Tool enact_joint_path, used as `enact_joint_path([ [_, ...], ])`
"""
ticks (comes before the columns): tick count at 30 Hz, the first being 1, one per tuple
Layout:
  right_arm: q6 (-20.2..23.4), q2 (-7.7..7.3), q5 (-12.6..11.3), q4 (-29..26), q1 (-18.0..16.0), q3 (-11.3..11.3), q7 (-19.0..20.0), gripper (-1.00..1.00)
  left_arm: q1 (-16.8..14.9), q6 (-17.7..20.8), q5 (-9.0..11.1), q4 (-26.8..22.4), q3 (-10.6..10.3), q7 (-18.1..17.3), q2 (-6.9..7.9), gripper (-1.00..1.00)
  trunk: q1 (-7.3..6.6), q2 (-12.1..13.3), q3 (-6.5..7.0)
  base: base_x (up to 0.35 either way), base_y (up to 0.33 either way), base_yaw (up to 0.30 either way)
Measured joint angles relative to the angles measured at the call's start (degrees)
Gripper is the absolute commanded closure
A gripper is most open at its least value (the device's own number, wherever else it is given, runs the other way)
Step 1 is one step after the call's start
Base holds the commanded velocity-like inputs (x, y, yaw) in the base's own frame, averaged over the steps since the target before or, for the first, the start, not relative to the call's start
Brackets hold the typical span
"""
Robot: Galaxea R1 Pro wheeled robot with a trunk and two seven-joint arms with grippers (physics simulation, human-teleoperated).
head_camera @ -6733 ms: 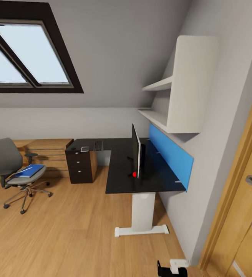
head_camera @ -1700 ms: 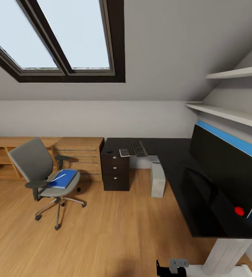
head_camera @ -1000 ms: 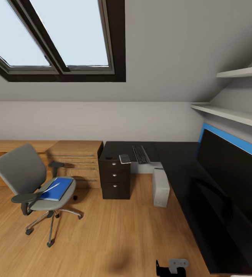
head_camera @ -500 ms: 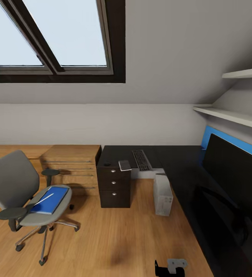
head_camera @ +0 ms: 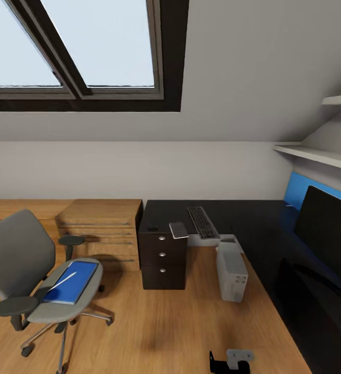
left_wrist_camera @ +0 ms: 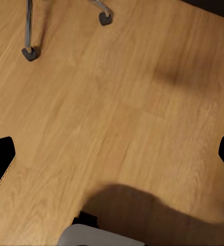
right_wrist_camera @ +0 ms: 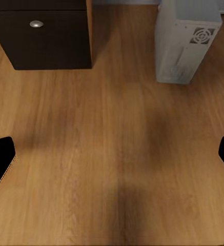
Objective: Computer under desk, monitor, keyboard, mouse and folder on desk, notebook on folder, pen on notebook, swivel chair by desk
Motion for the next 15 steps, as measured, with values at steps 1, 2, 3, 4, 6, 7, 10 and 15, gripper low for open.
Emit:
enact_joint_path([
  [1, 0.00, 0.00, 0.00, 0.00, 0.00, 0.00, 0.00, -1.00, 0.00, 0.00, 0.00, 0.00, 0.00, 0.00, 0.02, -1.00, 0.00, 0.00, 0.00, 0.272, 0.120, 0.000],
  [2, 0.00, 0.00, 0.00, 0.00, 0.00, 0.00, -0.01, -1.00, 0.00, 0.01, 0.00, 0.00, 0.00, 0.00, 0.01, -1.00, 0.00, 0.00, 0.00, 0.278, 0.096, 0.000],
  [3, 0.00, 0.00, 0.00, 0.00, 0.00, 0.00, -0.01, -1.00, 0.00, 0.01, -0.01, 0.00, 0.00, 0.00, 0.01, -1.00, 0.00, 0.00, 0.00, 0.294, 0.061, -0.022],
  [4, 0.00, 0.00, 0.00, 0.00, 0.00, 0.00, -0.01, -1.00, 0.00, 0.01, -0.01, 0.00, -0.02, 0.00, 0.01, -1.00, 0.00, 0.00, 0.01, 0.301, 0.049, -0.046],
  [6, -0.01, -0.02, 0.00, 0.00, 0.00, 0.00, -0.01, -1.00, 0.00, 0.02, -0.02, 0.01, -0.01, 0.00, 0.00, -1.00, 0.00, 0.00, 0.05, 0.310, 0.035, -0.085],
  [7, -0.01, -0.03, 0.00, 0.00, 0.00, 0.00, -0.01, -1.00, -0.01, 0.02, -0.02, 0.01, -0.01, 0.00, 0.00, -1.00, 0.00, 0.00, 0.07, 0.319, 0.020, -0.136],
  [10, -0.02, -0.07, -0.06, -0.05, 0.00, -0.05, -0.01, -1.00, -0.01, -0.03, -0.03, 0.01, -0.04, 0.00, 0.01, -1.00, -0.01, 0.00, 0.20, 0.324, 0.012, -0.162],
  [15, -0.03, -0.16, -0.09, -0.07, 0.00, -0.08, -0.01, -1.00, -0.01, 0.00, -0.07, 0.02, -0.08, 0.00, 0.03, -1.00, -0.01, 0.00, 0.45, 0.329, 0.004, -0.183],
])
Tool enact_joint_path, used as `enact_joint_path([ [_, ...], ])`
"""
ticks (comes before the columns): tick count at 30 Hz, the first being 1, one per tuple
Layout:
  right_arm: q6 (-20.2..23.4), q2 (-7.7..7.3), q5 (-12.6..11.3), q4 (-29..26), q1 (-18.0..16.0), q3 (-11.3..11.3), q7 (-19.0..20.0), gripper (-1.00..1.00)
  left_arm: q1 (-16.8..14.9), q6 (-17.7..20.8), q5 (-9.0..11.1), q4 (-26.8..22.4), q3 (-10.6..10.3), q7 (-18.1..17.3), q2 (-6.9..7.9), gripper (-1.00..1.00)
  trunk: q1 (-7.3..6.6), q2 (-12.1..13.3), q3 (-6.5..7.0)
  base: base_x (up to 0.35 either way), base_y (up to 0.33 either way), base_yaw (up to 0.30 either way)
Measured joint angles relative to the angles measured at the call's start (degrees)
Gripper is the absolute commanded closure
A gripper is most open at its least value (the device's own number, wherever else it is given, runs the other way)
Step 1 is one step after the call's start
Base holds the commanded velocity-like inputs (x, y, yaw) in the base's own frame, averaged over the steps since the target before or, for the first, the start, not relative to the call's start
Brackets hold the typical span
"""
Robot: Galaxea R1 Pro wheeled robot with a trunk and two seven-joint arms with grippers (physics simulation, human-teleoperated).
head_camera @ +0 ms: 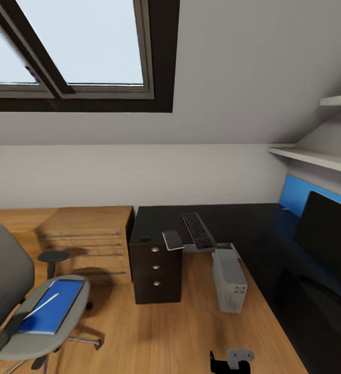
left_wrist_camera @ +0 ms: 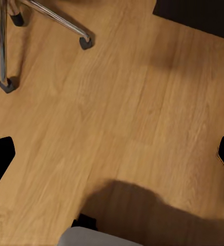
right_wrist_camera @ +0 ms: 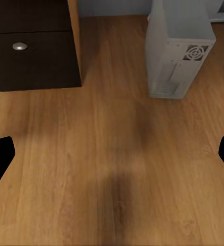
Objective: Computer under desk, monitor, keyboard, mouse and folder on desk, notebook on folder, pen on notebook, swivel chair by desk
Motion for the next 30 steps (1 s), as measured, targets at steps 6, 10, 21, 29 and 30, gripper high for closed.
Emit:
enact_joint_path([
  [6, 0.01, -0.01, 0.00, -0.01, 0.00, -0.01, 0.00, -1.00, 0.01, 0.02, -0.03, -0.01, -0.02, 0.00, -0.03, -1.00, 0.00, 0.00, 0.16, 0.331, 0.001, -0.072],
  [10, 0.02, -0.02, 0.06, -0.01, 0.00, -0.01, 0.00, -1.00, 0.01, 0.02, -0.03, -0.01, -0.05, -0.01, -0.03, -1.00, 0.00, 0.00, 0.19, 0.332, 0.000, -0.016],
  [21, 0.02, 0.03, 0.09, -0.01, 0.00, 0.04, 0.00, -1.00, 0.01, 0.10, -0.04, -0.01, -0.09, -0.07, -0.06, -1.00, 0.00, 0.00, 0.19, 0.332, 0.000, -0.002],
  [29, 0.01, -0.14, 0.09, -0.06, -0.01, -0.01, 0.00, -1.00, 0.01, 0.19, -0.06, -0.02, -0.15, -0.08, -0.13, -1.00, 0.00, 0.00, 0.20, 0.332, 0.000, 0.000],
  [30, 0.01, -0.16, 0.09, -0.05, -0.01, -0.01, 0.00, -1.00, 0.01, 0.19, -0.06, -0.01, -0.16, -0.08, -0.13, -1.00, 0.00, 0.00, 0.19, 0.324, -0.010, 0.000],
])
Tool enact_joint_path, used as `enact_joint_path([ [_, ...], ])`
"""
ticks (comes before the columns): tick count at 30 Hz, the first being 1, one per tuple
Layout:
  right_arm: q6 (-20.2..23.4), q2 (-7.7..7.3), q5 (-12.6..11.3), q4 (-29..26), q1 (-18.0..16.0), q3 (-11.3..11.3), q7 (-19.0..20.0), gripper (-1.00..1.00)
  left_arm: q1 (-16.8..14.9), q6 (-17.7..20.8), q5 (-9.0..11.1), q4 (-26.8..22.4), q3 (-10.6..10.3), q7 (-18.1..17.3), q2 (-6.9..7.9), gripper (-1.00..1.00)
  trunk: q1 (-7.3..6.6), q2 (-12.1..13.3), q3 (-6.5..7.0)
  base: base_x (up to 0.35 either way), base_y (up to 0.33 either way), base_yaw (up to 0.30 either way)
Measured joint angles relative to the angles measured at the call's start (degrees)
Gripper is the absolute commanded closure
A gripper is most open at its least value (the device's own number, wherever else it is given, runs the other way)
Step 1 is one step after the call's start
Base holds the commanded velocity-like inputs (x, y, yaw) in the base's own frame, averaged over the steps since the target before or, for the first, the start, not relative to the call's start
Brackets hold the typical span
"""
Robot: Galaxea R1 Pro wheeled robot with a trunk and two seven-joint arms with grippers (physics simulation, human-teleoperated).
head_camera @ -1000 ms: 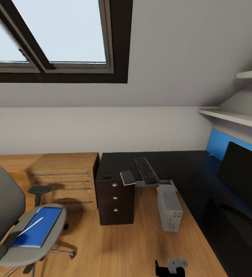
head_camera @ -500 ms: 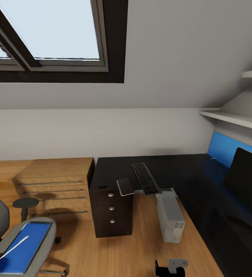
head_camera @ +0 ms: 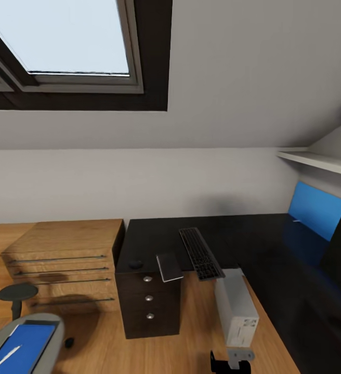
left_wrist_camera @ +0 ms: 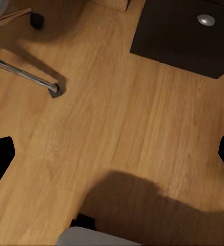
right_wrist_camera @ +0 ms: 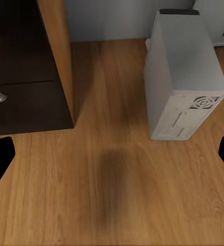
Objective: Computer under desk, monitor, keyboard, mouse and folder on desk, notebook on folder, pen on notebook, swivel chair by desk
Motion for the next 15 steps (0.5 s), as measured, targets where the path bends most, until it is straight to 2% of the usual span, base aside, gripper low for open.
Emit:
enact_joint_path([
  [6, 0.00, -0.04, 0.02, -0.02, 0.00, 0.00, -0.01, -1.00, 0.00, -0.04, -0.01, 0.00, -0.02, 0.00, -0.07, -1.00, 0.02, 0.01, 0.01, 0.235, -0.128, 0.000],
  [15, 0.00, 0.12, -0.02, -0.03, 0.00, 0.06, 0.00, -1.00, 0.00, -0.16, -0.14, 0.00, -0.10, -0.01, -0.08, -1.00, 0.03, 0.01, 0.00, 0.050, -0.053, 0.019],
])
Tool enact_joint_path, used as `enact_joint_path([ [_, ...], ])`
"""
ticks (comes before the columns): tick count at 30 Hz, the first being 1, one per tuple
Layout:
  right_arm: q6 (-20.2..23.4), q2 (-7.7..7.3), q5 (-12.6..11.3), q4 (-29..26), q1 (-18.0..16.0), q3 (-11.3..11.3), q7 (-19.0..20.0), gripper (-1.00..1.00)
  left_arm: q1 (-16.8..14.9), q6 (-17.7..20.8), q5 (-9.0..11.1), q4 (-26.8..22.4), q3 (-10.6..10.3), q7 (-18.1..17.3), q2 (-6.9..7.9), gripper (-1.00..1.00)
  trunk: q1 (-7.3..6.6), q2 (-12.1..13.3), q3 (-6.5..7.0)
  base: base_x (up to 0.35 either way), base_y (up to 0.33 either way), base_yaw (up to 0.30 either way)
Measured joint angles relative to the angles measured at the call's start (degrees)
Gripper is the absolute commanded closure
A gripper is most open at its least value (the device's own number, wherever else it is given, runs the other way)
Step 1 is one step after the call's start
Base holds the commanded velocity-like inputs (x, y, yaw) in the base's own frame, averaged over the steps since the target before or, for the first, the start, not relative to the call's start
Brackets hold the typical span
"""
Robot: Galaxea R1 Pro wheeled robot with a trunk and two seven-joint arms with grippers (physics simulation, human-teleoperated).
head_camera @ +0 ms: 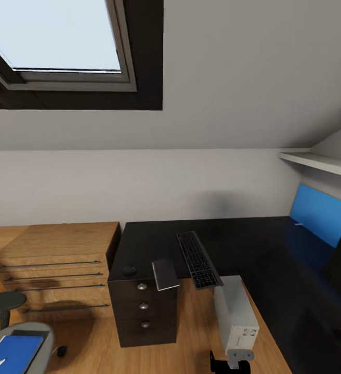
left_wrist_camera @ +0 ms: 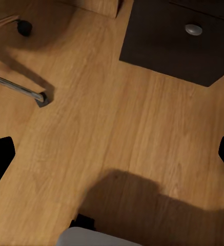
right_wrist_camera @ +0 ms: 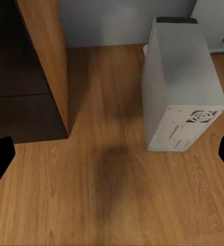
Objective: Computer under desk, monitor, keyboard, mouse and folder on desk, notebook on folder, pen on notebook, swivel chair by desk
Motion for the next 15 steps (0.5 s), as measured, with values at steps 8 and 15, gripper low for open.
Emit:
enact_joint_path([
  [8, 0.01, 0.06, 0.01, 0.00, -0.01, -0.02, 0.00, -1.00, 0.01, -0.01, -0.01, -0.02, -0.01, 0.01, 0.00, -1.00, 0.00, 0.00, 0.00, 0.007, -0.007, 0.193],
  [15, 0.00, -0.05, -0.03, -0.03, 0.00, -0.05, 0.00, -1.00, 0.00, -0.01, 0.00, -0.01, -0.01, 0.01, 0.00, -1.00, 0.00, 0.00, 0.00, 0.001, -0.002, 0.111],
])
